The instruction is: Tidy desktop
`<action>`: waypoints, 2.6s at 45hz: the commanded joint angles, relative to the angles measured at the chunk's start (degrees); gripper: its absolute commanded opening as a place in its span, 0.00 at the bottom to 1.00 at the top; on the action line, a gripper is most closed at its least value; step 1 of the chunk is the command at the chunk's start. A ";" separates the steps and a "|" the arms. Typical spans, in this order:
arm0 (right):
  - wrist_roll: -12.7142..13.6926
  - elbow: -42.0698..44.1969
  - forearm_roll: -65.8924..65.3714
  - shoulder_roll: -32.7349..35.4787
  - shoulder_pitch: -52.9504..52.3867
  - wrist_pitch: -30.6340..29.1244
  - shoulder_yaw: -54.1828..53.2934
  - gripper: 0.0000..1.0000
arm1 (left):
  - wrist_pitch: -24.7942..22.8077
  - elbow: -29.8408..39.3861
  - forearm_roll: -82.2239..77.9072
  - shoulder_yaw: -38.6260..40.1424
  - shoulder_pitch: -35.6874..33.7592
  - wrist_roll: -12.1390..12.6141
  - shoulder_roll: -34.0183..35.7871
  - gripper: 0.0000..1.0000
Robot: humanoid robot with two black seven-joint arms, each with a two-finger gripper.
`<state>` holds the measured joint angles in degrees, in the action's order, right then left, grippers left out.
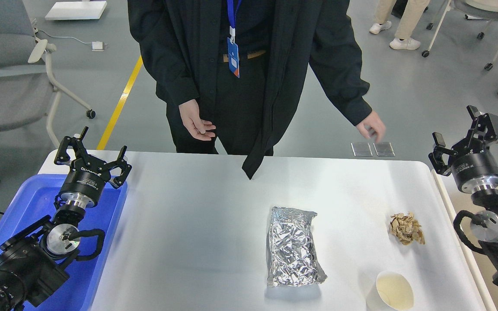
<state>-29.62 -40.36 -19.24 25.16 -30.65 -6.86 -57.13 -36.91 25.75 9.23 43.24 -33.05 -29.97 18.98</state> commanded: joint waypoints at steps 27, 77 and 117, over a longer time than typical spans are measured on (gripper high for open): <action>0.00 0.20 -0.01 -0.20 -0.55 -0.09 -0.09 1.00 | 0.09 0.00 -0.18 0.00 0.00 0.00 0.01 1.00; 0.09 0.20 0.34 0.33 -4.15 -1.23 0.00 1.00 | 0.09 0.00 -0.18 -0.09 0.00 0.00 0.01 1.00; 0.79 1.43 -9.31 16.67 -39.12 -7.20 72.84 0.99 | 0.09 0.00 -0.18 0.00 0.00 0.00 0.01 1.00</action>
<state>-28.88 -38.02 -21.65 38.98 -57.44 -10.09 -9.14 -36.83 25.75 9.05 43.20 -33.05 -29.97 18.99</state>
